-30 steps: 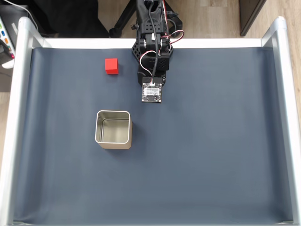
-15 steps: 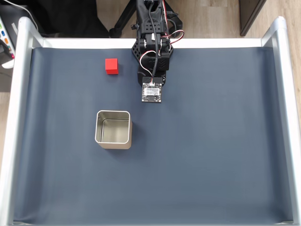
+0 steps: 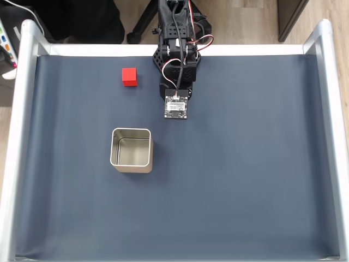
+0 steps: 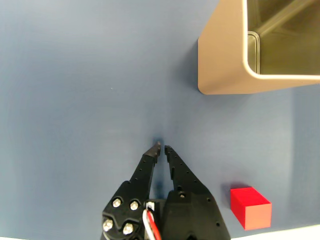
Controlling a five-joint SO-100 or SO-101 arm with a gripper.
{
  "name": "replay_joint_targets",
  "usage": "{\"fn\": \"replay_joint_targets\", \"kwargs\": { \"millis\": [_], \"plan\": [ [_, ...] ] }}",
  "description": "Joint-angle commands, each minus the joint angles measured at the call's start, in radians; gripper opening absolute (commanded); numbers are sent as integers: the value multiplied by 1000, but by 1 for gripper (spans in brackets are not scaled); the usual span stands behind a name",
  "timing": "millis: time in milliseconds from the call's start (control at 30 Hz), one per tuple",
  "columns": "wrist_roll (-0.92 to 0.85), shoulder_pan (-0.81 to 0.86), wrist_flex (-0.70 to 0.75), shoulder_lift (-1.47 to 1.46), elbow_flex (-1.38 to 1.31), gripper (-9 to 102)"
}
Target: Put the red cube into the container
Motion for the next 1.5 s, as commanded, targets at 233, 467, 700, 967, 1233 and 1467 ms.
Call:
{"fn": "replay_joint_targets", "kwargs": {
  "millis": [233,467,700,967,1233,1467],
  "plan": [
    [-8,-2,5,-8,-3,0],
    [-32,-26,8,-6,-3,0],
    [-15,-9,-123,-20,-3,0],
    [-21,31,-258,-143,-38,0],
    [49,67,-247,-319,-273,0],
    [64,75,-110,-463,-541,0]
  ]
}}
